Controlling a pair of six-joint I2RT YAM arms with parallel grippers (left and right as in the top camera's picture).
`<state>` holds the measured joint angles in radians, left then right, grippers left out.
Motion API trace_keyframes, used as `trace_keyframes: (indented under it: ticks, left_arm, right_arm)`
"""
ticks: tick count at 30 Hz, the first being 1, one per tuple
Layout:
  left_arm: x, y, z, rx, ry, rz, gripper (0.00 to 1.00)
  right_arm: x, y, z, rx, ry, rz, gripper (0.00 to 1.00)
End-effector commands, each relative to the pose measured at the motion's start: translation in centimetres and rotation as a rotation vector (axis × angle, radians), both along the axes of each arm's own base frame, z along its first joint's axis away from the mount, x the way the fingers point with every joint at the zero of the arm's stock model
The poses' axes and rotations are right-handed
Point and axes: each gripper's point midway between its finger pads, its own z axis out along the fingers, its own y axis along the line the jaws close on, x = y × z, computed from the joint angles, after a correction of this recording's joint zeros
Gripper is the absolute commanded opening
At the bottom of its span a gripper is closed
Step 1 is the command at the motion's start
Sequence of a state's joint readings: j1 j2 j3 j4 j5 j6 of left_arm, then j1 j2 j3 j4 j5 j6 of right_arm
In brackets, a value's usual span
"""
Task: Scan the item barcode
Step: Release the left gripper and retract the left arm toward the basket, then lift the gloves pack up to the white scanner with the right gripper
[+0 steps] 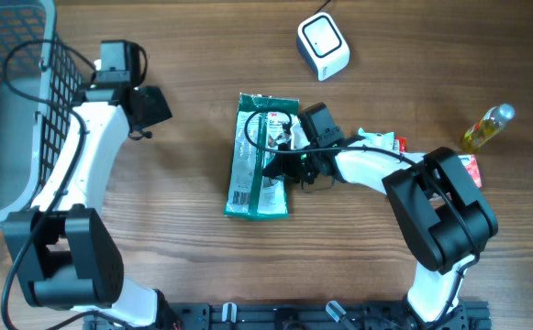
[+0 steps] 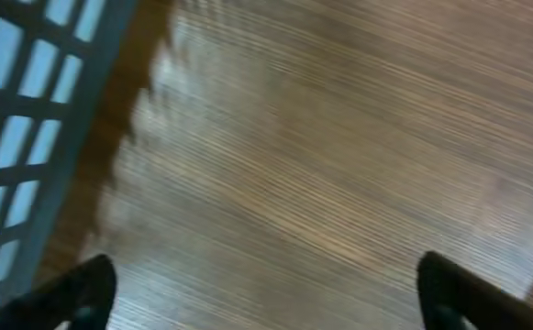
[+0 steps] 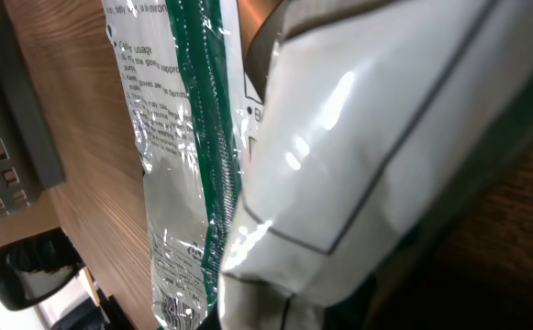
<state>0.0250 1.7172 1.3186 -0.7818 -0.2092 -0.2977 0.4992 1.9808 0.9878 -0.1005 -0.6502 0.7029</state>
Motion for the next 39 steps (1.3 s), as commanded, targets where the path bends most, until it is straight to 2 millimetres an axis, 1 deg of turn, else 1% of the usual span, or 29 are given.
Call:
trace_keyframes:
  ticks: [1, 33, 35, 36, 39]
  left_arm:
    - [0.1, 0.7, 0.4, 0.022, -0.007, 0.017, 1.00]
    - [0.1, 0.7, 0.4, 0.022, -0.008, 0.018, 1.00]
    - [0.1, 0.7, 0.4, 0.022, -0.008, 0.018, 1.00]
    - [0.1, 0.7, 0.4, 0.022, -0.008, 0.018, 1.00]
    - [0.1, 0.7, 0.4, 0.022, -0.008, 0.018, 1.00]
  right_arm:
    - [-1.2, -1.2, -2.9, -0.080, 0.034, 0.000, 0.04]
    - [-1.3, -1.2, -2.9, -0.080, 0.038, 0.001, 0.04]
    - [-1.5, -0.9, -2.1, -0.052, 0.037, 0.019, 0.04]
    - [-1.3, -0.8, -1.2, -0.046, 0.008, 0.032, 0.04]
    - [-0.8, -0.8, 3.2, -0.029, -0.108, 0.059, 0.04]
